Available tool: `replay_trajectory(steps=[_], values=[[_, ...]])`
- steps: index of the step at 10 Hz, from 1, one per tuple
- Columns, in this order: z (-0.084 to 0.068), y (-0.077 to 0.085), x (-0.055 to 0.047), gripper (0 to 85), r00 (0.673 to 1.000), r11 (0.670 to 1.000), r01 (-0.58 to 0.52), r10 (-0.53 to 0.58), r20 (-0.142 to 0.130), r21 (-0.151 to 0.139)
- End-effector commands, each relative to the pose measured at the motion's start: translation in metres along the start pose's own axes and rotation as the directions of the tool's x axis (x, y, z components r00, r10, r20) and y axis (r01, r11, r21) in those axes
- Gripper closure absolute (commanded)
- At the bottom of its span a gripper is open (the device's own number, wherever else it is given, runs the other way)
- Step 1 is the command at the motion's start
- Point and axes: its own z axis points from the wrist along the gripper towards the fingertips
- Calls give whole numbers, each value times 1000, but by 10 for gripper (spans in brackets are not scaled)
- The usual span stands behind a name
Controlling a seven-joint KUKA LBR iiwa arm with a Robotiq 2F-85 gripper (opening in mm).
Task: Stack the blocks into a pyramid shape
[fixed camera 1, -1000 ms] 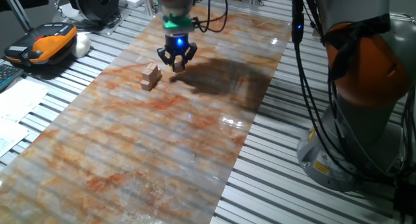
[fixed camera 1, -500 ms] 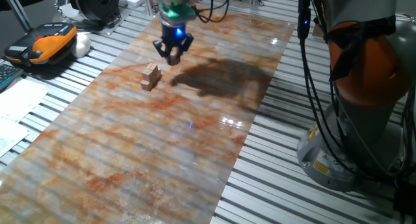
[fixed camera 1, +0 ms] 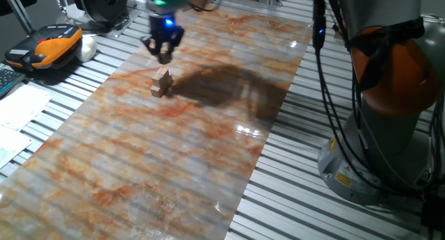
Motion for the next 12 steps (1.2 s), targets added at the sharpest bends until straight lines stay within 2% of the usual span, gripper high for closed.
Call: replay_trajectory(steps=[1, 4, 7, 10, 12], values=[[4, 13, -3, 850, 998, 998, 70, -70, -4, 3], [10, 17, -9, 850, 988, 988, 155, -155, -5, 15], [20, 23, -14, 850, 949, 949, 314, -313, -24, 22], [16, 22, -10, 850, 938, 937, 347, -345, -42, 33], [25, 16, -6, 850, 934, 934, 356, -355, -25, 37]])
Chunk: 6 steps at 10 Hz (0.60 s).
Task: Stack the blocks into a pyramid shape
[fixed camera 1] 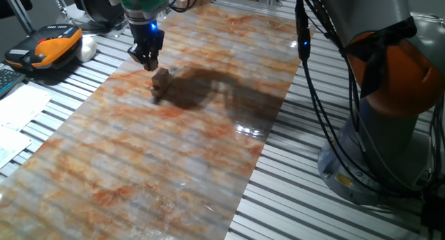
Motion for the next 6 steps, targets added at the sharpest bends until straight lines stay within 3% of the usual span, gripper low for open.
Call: replay_trajectory(steps=[1, 4, 6], values=[[3, 0, 2, 850, 1000, 1000, 3, -3, 5, 0], [2, -5, 0, 850, 1000, 1000, 15, -15, 3, -1], [5, -7, 0, 850, 1000, 999, 29, -29, 9, 16]])
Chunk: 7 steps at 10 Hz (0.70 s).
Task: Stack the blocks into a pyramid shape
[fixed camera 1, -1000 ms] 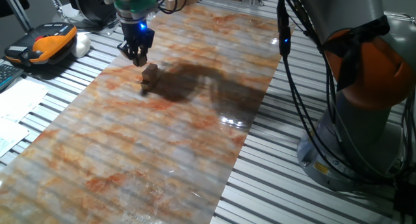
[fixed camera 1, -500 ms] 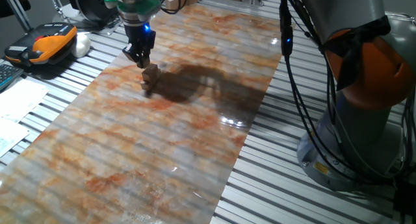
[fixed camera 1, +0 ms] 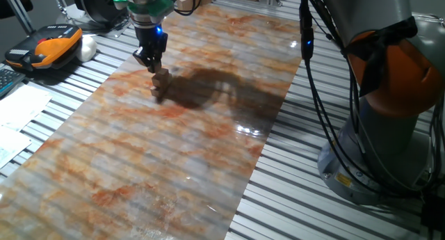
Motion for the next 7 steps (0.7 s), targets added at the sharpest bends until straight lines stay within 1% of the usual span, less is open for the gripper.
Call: replay_trajectory(steps=[1, 3, 7], values=[[3, -2, 0, 850, 1000, 1000, 3, -4, 4, 2], [8, -6, 1, 850, 1000, 1000, 14, -14, 7, -4], [10, -8, 2, 850, 1000, 1000, 14, -14, 4, -2]])
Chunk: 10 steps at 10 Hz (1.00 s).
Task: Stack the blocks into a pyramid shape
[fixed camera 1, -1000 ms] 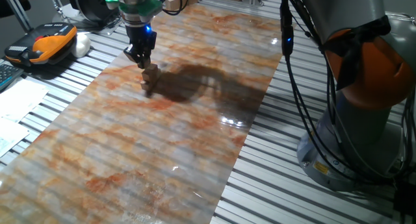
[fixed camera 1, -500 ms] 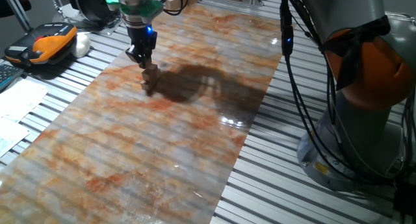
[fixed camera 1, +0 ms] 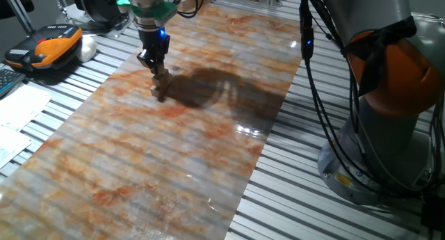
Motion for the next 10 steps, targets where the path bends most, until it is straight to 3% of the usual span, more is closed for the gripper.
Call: replay_trajectory(steps=[1, 10], values=[[1, 0, 0, 850, 1000, 1000, 0, 0, 0, 2], [7, 0, 4, 850, 1000, 1000, -8, 7, 12, 8]])
